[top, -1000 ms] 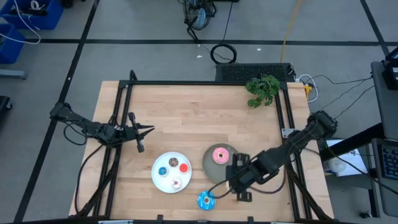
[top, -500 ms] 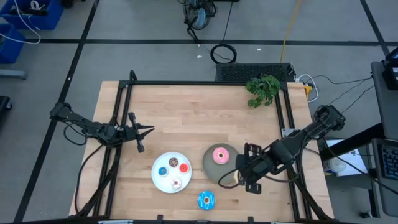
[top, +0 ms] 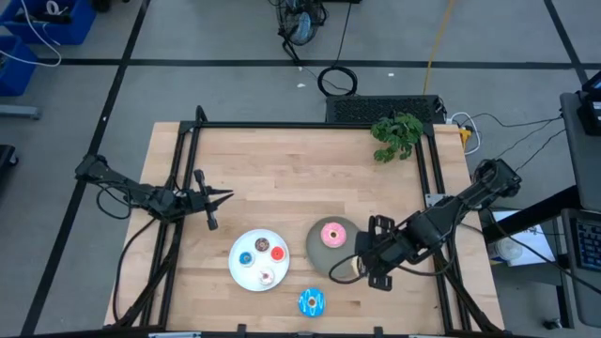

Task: Pick & Place donuts
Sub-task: Put the large black donut on the gray plate

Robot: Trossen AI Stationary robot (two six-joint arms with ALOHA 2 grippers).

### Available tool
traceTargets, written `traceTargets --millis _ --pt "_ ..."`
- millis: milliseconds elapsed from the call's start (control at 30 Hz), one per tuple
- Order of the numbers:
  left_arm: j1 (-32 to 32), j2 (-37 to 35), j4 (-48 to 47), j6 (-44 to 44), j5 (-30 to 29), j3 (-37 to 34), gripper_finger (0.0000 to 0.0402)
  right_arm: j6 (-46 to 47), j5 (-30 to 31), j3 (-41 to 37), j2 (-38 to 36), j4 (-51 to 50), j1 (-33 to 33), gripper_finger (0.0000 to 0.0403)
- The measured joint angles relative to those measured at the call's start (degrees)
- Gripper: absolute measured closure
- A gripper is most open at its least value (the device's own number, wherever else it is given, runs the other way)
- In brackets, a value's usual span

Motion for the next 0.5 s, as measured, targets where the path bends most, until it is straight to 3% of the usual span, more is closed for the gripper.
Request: traceTargets --millis 167,333,500 --pt "-0.02 0.01 0.00 0.00 -0.02 0.00 0.0360 0.92 1.45 -4.87 0.02 1.15 -2.73 0.0386" --pt "0.00 -0.01 0.00 0.00 -0.02 0.00 0.0360 0.98 -5.77 -13.81 0.04 9.28 -6.67 0.0386" --pt "-0.02 -0.01 0.00 0.07 -0.02 0.00 0.0360 -1.24 -7.60 -21.86 0.04 18.55 -9.42 0.0386"
